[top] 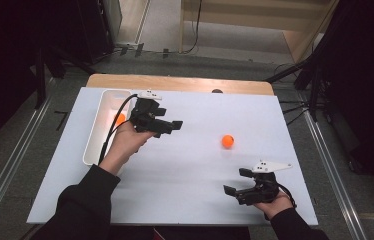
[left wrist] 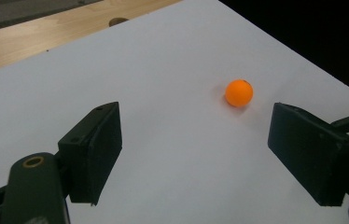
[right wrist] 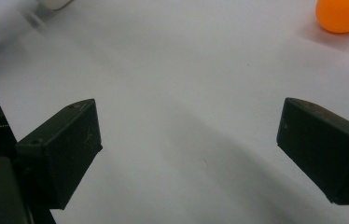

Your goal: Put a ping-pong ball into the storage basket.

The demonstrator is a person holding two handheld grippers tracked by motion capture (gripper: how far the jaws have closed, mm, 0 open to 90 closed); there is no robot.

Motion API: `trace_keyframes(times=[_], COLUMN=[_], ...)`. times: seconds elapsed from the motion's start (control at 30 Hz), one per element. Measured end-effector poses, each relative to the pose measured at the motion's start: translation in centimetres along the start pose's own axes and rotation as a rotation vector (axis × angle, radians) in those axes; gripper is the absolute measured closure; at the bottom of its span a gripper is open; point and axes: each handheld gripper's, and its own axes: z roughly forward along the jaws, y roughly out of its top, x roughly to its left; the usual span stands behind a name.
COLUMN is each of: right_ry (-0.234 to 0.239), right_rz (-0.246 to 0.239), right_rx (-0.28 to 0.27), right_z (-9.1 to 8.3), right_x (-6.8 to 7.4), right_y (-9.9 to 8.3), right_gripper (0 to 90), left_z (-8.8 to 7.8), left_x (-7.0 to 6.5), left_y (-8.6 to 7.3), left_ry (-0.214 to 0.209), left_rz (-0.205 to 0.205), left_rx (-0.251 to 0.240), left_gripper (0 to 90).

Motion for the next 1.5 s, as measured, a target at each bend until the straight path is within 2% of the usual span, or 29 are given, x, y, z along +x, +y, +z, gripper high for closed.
trace_keyframes(times=[0.2, 0.4, 0.57, 0.7, 0.83, 1.03, 1.2, 1.33, 1.5], right_ry=[-0.003, -0.002, -0.004, -0.01, -0.012, -0.013, -0.01, -0.009, -0.009], right_rz=[0.0, -0.003, -0.002, 0.0, 0.001, -0.004, -0.002, -0.001, -0.004], right_rx=[0.004, 0.003, 0.004, 0.004, 0.003, 0.002, 0.006, 0.005, 0.003], right_z=[0.0, 0.0, 0.0, 0.1, 0.0, 0.1, 0.0, 0.0, 0.0], right_x=[0.0, 0.0, 0.0, 0.0, 0.0, 0.0, -0.1, 0.0, 0.0], right_y=[0.0, 0.0, 0.0, 0.0, 0.0, -0.1, -0.1, -0.1, -0.1], right_gripper=[5.1, 5.1, 5.0, 5.1, 5.1, 5.1, 5.1, 5.0, 5.1], left_z=[0.8, 1.5, 2.0, 2.6, 3.7, 5.0, 5.5, 6.0, 6.4], left_x=[-0.7, -1.5, -1.9, -2.0, -2.4, -2.8, -3.0, -3.4, -3.8], left_y=[-0.2, -0.3, -0.3, -0.2, -0.1, -0.1, 0.3, 0.5, 1.1], left_ry=[-0.003, -0.016, -0.018, -0.033, -0.014, -0.013, -0.033, -0.027, -0.036], left_rz=[0.015, 0.022, 0.031, 0.015, 0.02, 0.032, 0.017, 0.037, 0.035], left_rx=[0.013, -0.004, 0.003, 0.003, 0.022, 0.038, 0.014, 0.024, 0.016], left_gripper=[18.0, 18.0, 18.0, 18.0, 18.0, 18.0, 18.0, 18.0, 18.0])
